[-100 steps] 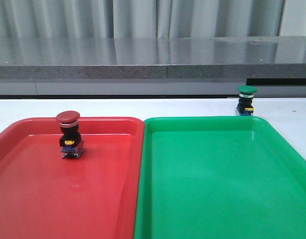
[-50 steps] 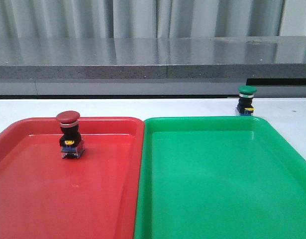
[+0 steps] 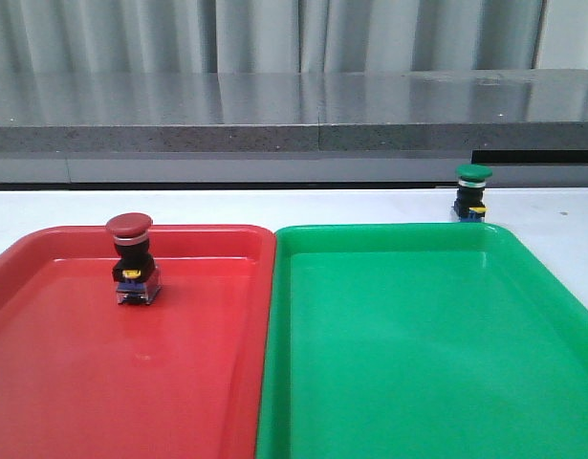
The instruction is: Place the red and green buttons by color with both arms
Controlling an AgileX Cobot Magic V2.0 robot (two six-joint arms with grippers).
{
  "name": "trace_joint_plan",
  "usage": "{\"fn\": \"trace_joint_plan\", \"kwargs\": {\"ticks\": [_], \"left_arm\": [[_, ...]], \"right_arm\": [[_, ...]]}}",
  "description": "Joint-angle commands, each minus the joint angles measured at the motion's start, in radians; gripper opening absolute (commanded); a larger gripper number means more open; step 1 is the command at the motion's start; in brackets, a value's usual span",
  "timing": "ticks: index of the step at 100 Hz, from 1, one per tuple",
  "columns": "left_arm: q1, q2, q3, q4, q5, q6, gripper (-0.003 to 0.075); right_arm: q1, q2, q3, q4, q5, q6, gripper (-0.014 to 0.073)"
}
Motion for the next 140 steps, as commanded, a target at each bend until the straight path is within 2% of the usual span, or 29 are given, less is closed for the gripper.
{"fn": "trace_joint_plan", "kwargs": {"ticks": [1,77,96,108,115,127,140], "left_arm": [[0.001,-0.032,0.026,0.001,-0.089,-0.006,-0.0019],[0.001,-0.032,0.026,0.001,-0.089,-0.006,-0.0019],[0.001,-0.032,0.026,0.001,-0.089,-0.006,-0.0019],[0.001,-0.032,0.026,0.001,-0.089,-0.006,-0.0019],[0.001,-0.032,0.026,0.001,-0.089,-0.006,-0.0019],[0.001,-0.032,0.026,0.001,-0.089,-0.006,-0.0019],[0.001,-0.032,0.026,0.001,-0.089,-0.006,-0.0019]], "right_arm": [[-0.007,-0.015,-0.016,-0.004,-0.079,0.001,-0.0060],[-0.007,-0.015,-0.016,-0.004,-0.082,0.001,-0.0060],[-0.005,-0.015,-0.029,0.009,-0.198,0.003,-0.0060],[-0.005,0.011,-0.128,0.102,-0.159,0.021,-0.0060],[-0.005,0.061,-0.219,0.160,-0.076,0.023,-0.0060],[-0.005,0.217,-0.391,0.167,0.053,0.023,-0.0060],[-0.005,0.425,-0.560,0.162,0.076,0.023,-0.0060]]}}
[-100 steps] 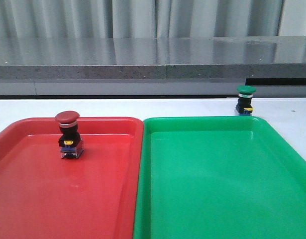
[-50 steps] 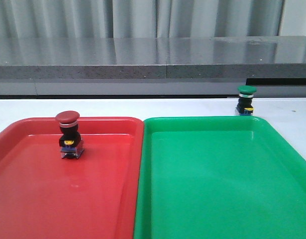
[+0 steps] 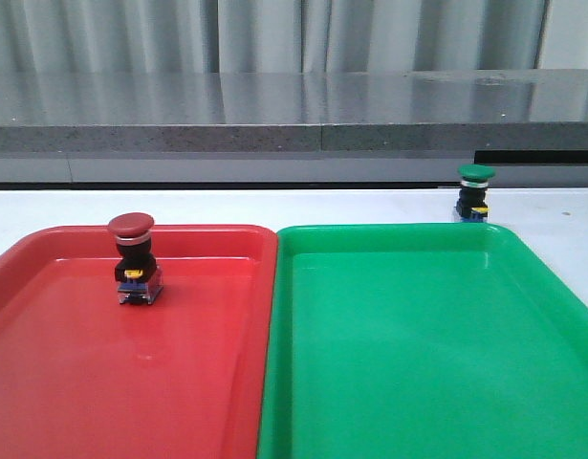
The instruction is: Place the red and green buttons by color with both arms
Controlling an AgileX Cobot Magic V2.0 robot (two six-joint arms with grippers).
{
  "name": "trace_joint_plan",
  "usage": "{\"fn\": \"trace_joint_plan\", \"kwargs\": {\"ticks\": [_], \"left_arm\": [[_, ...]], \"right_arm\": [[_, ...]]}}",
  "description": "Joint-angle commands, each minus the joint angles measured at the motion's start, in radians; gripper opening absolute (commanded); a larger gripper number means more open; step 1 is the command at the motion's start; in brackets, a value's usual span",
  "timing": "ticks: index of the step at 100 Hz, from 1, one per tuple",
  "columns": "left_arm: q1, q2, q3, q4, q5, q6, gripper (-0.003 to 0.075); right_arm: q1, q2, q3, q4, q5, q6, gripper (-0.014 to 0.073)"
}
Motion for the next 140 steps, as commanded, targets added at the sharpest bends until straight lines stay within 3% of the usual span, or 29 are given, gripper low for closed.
{"fn": "trace_joint_plan", "kwargs": {"ticks": [1,36,62,74,89,96,108,140], "left_arm": [[0.001,-0.032,0.026,0.001,-0.087,-0.006,-0.0019],[0.001,-0.032,0.026,0.001,-0.087,-0.006,-0.0019],[0.001,-0.032,0.026,0.001,-0.087,-0.006,-0.0019],[0.001,-0.032,0.026,0.001,-0.087,-0.006,-0.0019],[0.001,-0.032,0.026,0.001,-0.087,-0.006,-0.0019],[0.001,-0.032,0.026,0.001,-0.087,-0.006,-0.0019],[0.001,-0.032,0.026,0.001,-0.087,-0.006,-0.0019],[0.001,-0.032,0.026,0.001,-0.087,-0.006,-0.0019]], "right_arm": [[-0.005,0.157,-0.148,0.002,-0.049,0.002,-0.0060],[-0.005,0.702,-0.492,-0.010,-0.194,0.002,-0.0060],[-0.005,1.025,-0.662,-0.143,-0.245,0.002,-0.0050],[-0.005,1.104,-0.703,-0.147,-0.250,0.002,0.0087],[-0.003,1.167,-0.709,-0.150,-0.284,0.002,0.0527],[-0.003,1.198,-0.711,-0.150,-0.305,0.002,0.0673],[0.003,1.254,-0.725,-0.150,-0.320,0.001,0.0623],[0.062,1.419,-0.854,-0.185,-0.284,0.001,0.0621]]}}
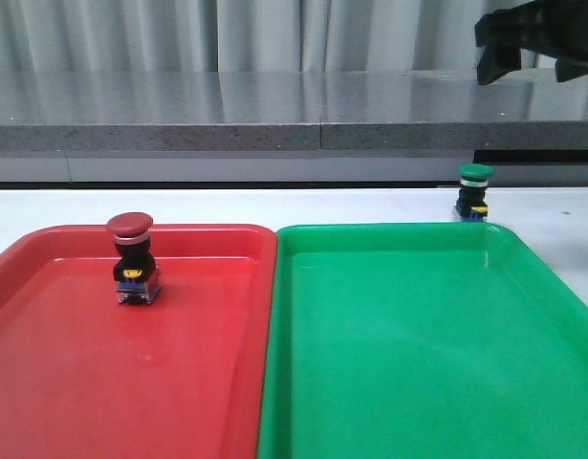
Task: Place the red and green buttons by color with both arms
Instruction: 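Lower the right gripper onto the green button and close on it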
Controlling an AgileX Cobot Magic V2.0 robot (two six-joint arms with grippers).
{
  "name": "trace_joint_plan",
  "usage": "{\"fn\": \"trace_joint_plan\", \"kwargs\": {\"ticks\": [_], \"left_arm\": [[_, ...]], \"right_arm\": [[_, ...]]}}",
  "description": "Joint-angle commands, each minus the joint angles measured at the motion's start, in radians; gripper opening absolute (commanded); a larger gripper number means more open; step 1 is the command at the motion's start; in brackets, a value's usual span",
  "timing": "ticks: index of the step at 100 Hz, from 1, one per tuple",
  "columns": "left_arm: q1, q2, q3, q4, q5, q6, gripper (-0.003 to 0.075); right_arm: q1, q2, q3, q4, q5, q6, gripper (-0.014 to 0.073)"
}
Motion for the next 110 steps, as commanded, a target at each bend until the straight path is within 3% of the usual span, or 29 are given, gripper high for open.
{"fn": "trace_joint_plan", "kwargs": {"ticks": [1,29,79,91,110], "left_arm": [[0.001,-0.032,0.026,0.001,-0.087,-0.006,-0.0019],[0.001,-0.032,0.026,0.001,-0.087,-0.006,-0.0019],[0.001,-0.032,0.026,0.001,-0.087,-0.006,-0.0019],[0.001,-0.032,0.026,0.001,-0.087,-0.006,-0.0019],[0.001,-0.032,0.026,0.001,-0.087,-0.006,-0.0019]], "right_arm": [[0.016,0.002,-0.075,-0.020,-0.040,-0.003,0.0621],[0.024,0.125,-0.152,-0.020,0.011,-0.003,0.0621],[0.024,0.230,-0.153,-0.020,0.017,-0.002,0.0615],[0.024,0.231,-0.153,-0.020,0.025,-0.002,0.0543],[0.024,0.231,-0.153,-0.020,0.027,-0.002,0.0342]]}}
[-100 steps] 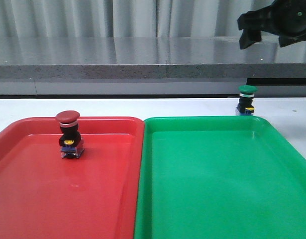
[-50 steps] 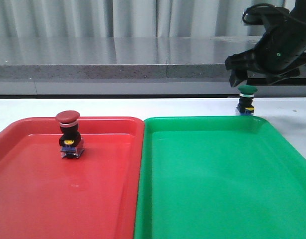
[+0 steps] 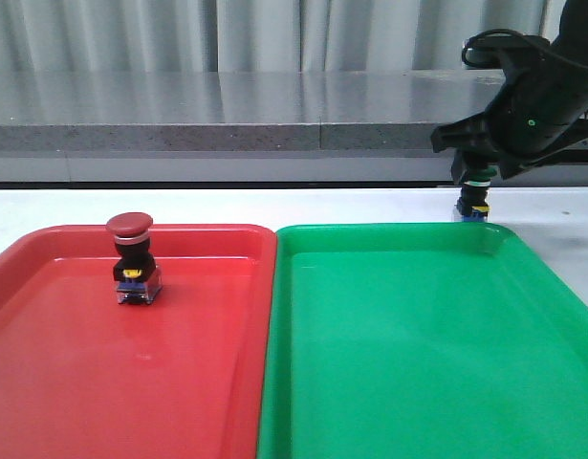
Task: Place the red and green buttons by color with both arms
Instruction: 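Lower the right gripper onto the green button and close on it, then lift the green button with the right gripper and carry it over the green tray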
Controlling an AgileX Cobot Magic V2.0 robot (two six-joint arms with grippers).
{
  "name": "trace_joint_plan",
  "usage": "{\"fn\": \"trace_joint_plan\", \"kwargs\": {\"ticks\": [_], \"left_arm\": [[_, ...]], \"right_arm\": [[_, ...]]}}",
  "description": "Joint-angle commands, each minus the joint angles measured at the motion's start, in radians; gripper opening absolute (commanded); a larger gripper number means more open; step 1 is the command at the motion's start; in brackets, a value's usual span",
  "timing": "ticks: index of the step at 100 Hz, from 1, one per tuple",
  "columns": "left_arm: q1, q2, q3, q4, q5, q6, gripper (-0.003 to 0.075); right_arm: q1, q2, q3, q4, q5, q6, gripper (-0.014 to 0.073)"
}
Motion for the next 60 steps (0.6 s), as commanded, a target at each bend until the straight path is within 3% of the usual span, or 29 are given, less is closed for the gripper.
{"fn": "trace_joint_plan", "kwargs": {"ticks": [1,34,60], "left_arm": [[0.001,-0.032,0.026,0.001,-0.087,-0.006,-0.0019],[0.001,-0.032,0.026,0.001,-0.087,-0.006,-0.0019],[0.001,-0.032,0.026,0.001,-0.087,-0.006,-0.0019]], "right_arm": [[0.001,-0.048,-0.035,-0.013,-0.049,-0.002,0.0337],[0.001,-0.113,-0.035,-0.040,-0.028,-0.002,0.0309],[0.021,-0.252,-0.035,-0.044,0.107,-0.002,0.0309]]}}
